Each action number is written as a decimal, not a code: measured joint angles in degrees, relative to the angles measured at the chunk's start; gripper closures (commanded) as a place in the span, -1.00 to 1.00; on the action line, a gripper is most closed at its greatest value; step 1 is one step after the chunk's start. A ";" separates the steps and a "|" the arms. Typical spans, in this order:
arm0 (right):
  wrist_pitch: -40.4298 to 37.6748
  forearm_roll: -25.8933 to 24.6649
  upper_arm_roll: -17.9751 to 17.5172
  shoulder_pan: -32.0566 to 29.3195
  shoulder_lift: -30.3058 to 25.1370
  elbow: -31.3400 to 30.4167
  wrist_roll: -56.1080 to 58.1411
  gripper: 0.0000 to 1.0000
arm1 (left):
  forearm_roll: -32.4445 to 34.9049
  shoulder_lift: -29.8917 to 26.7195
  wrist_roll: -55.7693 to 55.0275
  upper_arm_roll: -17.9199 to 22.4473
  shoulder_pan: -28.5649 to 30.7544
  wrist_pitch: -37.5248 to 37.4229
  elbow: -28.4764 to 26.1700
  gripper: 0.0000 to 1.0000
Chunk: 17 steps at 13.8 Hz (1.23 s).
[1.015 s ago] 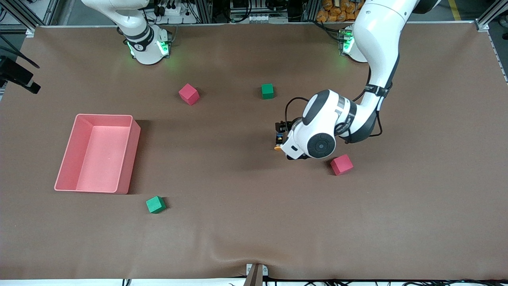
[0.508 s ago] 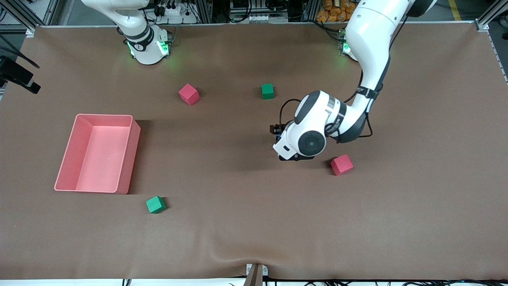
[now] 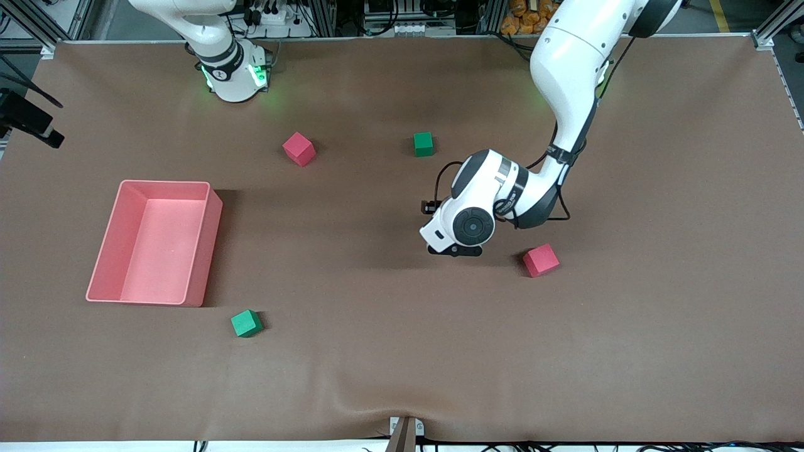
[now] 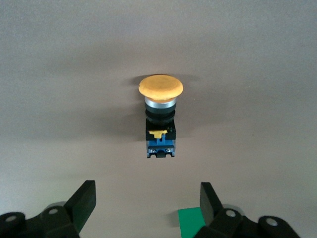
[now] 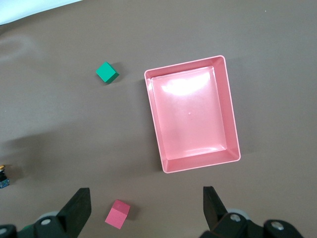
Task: Place and upright button with both arms
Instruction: 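Position the left gripper over the button and descend around it, then close the left gripper on the button body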
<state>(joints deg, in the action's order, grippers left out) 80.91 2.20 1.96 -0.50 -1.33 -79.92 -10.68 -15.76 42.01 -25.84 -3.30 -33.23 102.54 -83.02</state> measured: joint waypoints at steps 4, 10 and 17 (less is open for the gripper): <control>0.00 0.00 0.00 0.00 0.00 0.00 0.00 -1.00 | 0.00 0.97 0.23 -0.03 -0.30 1.67 0.00 -0.55; 0.00 0.00 0.00 0.00 0.00 0.00 0.00 -1.00 | 0.00 2.97 1.44 -0.05 -0.62 3.17 0.20 -0.54; 0.00 0.00 -0.06 0.01 0.00 0.00 0.00 -1.00 | 0.00 5.14 1.45 -0.05 -1.30 3.76 2.06 -0.36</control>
<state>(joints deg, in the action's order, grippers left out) 80.91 2.20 1.89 -0.49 -1.33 -79.92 -10.68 -15.76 47.15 -24.40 -3.35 -34.53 106.29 -80.97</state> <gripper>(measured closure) 0.000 0.282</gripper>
